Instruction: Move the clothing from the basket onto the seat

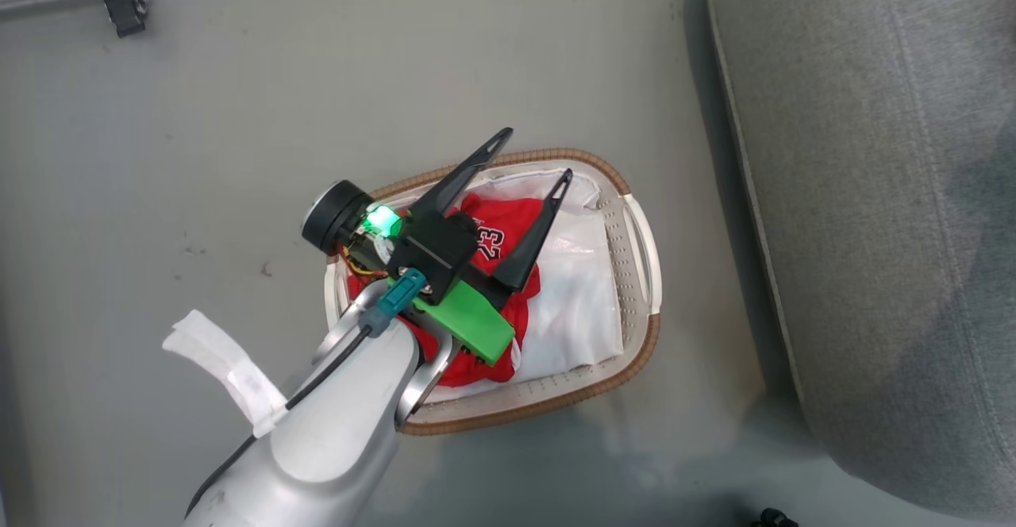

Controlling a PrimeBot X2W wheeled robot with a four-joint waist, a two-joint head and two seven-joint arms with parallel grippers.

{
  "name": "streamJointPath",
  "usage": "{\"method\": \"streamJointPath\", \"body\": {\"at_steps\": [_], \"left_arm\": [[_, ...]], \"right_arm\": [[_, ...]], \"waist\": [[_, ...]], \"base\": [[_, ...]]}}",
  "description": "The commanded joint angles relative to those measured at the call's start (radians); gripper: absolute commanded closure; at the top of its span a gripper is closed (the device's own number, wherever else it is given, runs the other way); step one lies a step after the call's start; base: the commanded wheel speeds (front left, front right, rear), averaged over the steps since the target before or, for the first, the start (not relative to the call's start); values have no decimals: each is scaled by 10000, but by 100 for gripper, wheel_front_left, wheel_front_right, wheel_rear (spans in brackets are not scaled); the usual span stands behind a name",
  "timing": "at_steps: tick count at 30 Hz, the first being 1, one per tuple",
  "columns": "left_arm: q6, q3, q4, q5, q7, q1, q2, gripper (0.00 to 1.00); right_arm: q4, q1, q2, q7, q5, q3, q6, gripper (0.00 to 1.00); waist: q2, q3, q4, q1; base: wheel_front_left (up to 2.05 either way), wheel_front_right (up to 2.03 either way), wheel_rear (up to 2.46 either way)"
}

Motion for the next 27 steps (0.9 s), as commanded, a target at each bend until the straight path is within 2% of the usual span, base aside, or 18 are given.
{"method": "streamJointPath", "body": {"at_steps": [1, 13, 27], "left_arm": [[-32, 159, -35, -117, 5, 187, 31, 0], [-33, 1866, -77, -503, 5, 1674, -296, 0], [-18, 4103, -322, -346, 5, 4058, -554, 0]], "right_arm": [[-144, 398, 102, -46, -102, 125, -14, 0], [-791, 1456, 535, -47, 193, 1220, -14, 0], [-1220, 2648, 1749, -48, 932, 3072, -14, 0]], "waist": [[22, -447, -112, 0], [22, -2699, 348, 0], [22, -4926, 1334, 0]], "base": [[0, 0, 0], [0, 0, 0], [0, 0, 0]]}}
